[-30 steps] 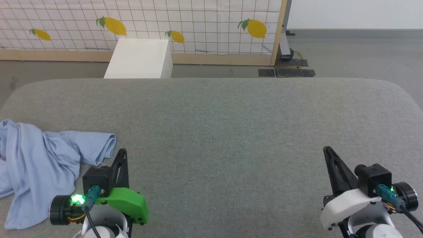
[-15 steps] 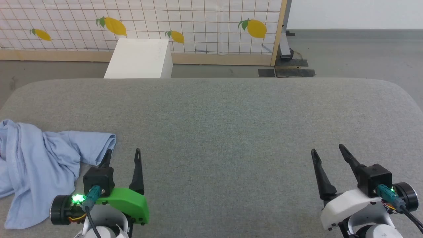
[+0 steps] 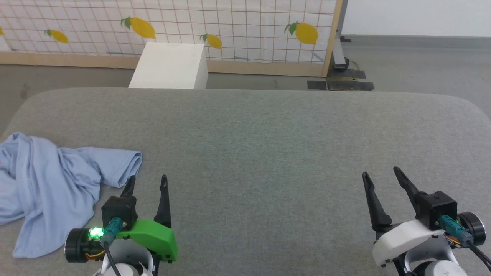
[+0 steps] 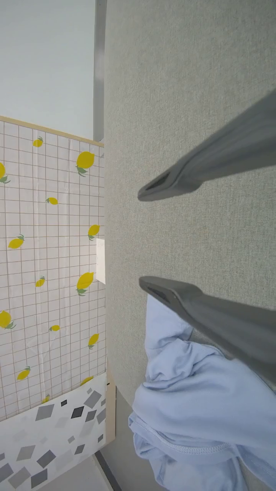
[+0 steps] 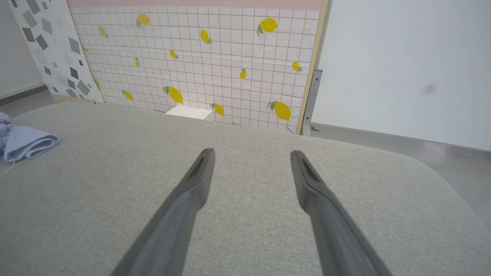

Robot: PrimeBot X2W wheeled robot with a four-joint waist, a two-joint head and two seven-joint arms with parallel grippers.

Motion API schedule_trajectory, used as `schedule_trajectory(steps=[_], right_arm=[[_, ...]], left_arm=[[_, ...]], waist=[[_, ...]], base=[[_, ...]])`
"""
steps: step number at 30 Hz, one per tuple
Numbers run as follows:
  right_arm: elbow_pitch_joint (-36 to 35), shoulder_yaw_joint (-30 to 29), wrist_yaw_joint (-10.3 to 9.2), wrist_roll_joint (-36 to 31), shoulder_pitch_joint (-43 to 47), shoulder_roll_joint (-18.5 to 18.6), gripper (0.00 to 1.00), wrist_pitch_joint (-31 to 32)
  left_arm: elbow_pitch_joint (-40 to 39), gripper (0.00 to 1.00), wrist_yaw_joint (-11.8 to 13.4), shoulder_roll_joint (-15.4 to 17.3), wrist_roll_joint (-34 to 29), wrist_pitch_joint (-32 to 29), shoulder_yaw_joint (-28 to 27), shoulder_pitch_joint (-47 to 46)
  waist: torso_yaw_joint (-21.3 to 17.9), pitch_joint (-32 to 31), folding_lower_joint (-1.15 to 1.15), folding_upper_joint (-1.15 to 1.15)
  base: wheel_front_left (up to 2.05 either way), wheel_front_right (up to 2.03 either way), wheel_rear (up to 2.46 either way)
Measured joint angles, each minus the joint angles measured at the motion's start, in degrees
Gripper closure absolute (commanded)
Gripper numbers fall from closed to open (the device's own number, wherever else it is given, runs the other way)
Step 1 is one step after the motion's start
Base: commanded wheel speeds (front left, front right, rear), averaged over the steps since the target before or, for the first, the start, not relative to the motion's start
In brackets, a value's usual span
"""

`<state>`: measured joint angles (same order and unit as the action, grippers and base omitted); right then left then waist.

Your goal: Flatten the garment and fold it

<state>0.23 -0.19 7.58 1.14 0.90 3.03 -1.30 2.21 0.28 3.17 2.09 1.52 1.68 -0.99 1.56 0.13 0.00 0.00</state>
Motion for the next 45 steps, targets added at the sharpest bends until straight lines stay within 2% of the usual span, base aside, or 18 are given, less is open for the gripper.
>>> schedule_trajectory(steps=[45], right_arm=[[2.6,1.6,0.0,4.1,0.0,0.0,0.0,-4.6]], left_arm=[[2.0,0.0,4.7,1.5,5.0,5.2,-0.7,-0.3]], waist=[[14.7,0.0,0.0,0.0]], base=[[0.0,0.0,0.0]])
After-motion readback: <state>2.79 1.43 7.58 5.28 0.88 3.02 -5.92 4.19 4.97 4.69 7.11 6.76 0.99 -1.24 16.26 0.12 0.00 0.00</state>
